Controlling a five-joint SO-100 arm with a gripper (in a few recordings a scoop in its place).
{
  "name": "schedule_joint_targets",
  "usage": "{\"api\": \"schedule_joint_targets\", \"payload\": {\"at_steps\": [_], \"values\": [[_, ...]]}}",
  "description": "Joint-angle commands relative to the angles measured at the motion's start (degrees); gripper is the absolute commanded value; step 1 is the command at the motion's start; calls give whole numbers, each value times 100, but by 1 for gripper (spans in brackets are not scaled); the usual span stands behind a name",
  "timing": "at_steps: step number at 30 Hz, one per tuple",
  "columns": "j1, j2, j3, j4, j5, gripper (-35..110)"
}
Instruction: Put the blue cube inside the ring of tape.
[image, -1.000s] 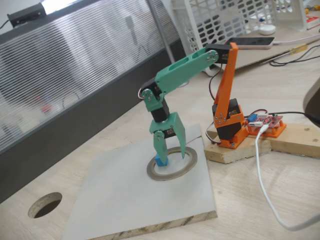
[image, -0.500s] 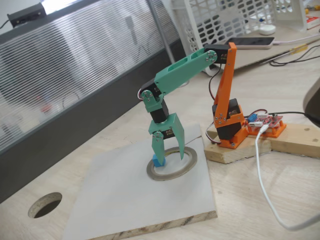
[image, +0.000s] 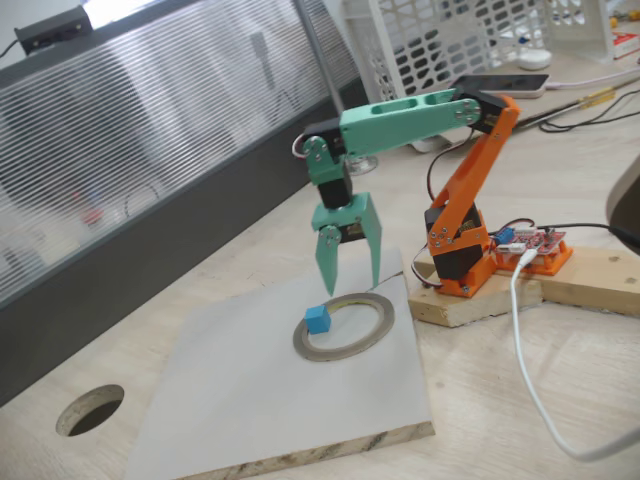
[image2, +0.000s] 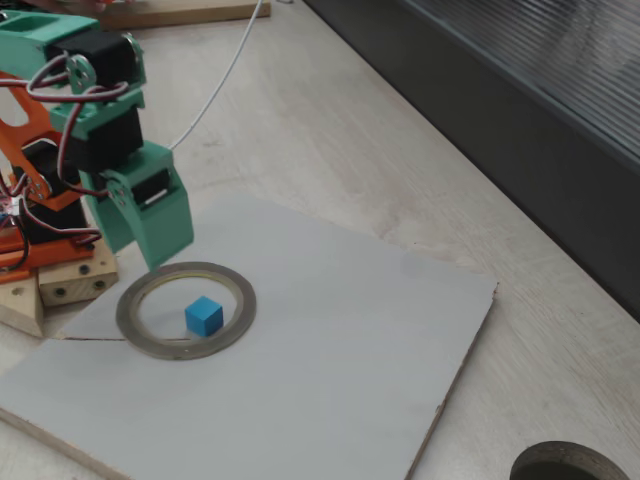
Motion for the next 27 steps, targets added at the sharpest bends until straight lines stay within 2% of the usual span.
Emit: {"api": "schedule_joint_targets", "payload": {"at_steps": [1, 13, 27], "values": [[-88, 343, -18, 360, 35, 37], [-79, 352, -26, 316, 26, 1], [-70, 352, -18, 369, 26, 0]]}}
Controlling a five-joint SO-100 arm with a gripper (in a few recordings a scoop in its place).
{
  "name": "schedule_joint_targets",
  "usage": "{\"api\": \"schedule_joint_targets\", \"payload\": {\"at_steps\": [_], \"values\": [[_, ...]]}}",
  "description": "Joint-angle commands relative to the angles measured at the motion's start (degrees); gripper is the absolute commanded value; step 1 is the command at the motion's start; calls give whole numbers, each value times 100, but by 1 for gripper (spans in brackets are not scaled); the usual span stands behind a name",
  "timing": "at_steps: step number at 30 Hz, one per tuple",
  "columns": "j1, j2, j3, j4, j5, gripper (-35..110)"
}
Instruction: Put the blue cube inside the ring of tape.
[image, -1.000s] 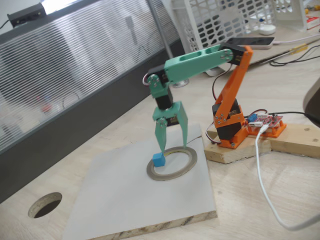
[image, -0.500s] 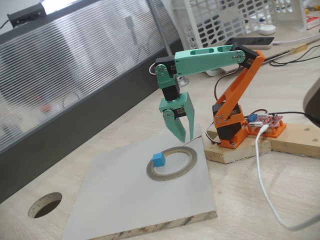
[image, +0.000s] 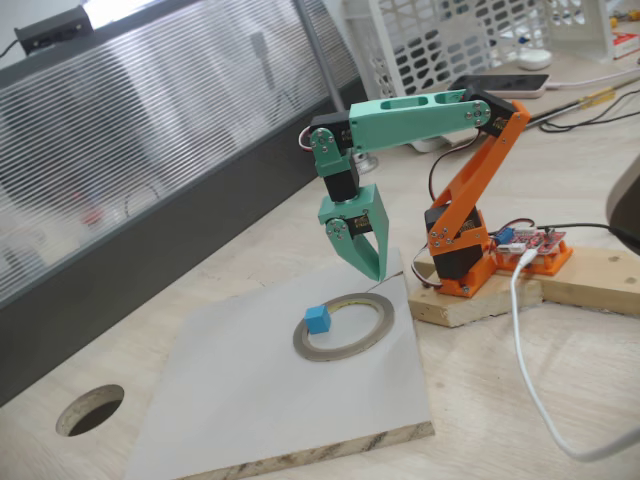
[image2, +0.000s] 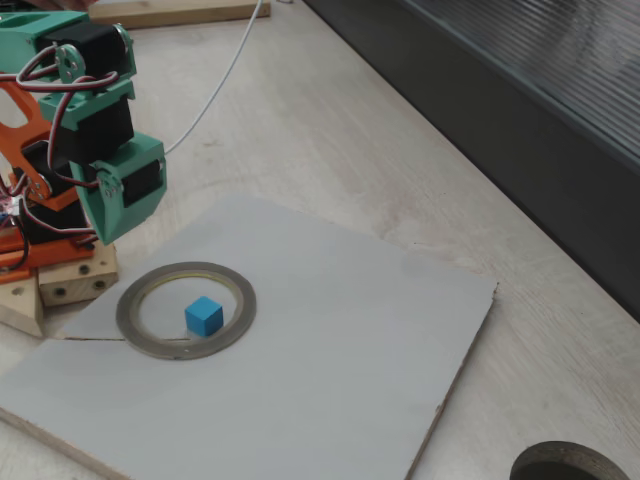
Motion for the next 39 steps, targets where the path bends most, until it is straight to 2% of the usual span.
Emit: {"api": "schedule_joint_targets", "payload": {"at_steps": [1, 11, 19, 28, 34, 39], "values": [[-70, 176, -18, 114, 35, 0], [-44, 817, -9, 149, 44, 0], [1283, 879, 62, 729, -9, 0], [1354, 879, 88, 756, 44, 0], [1362, 879, 88, 1389, 44, 0], [1362, 879, 79, 1389, 44, 0]]}}
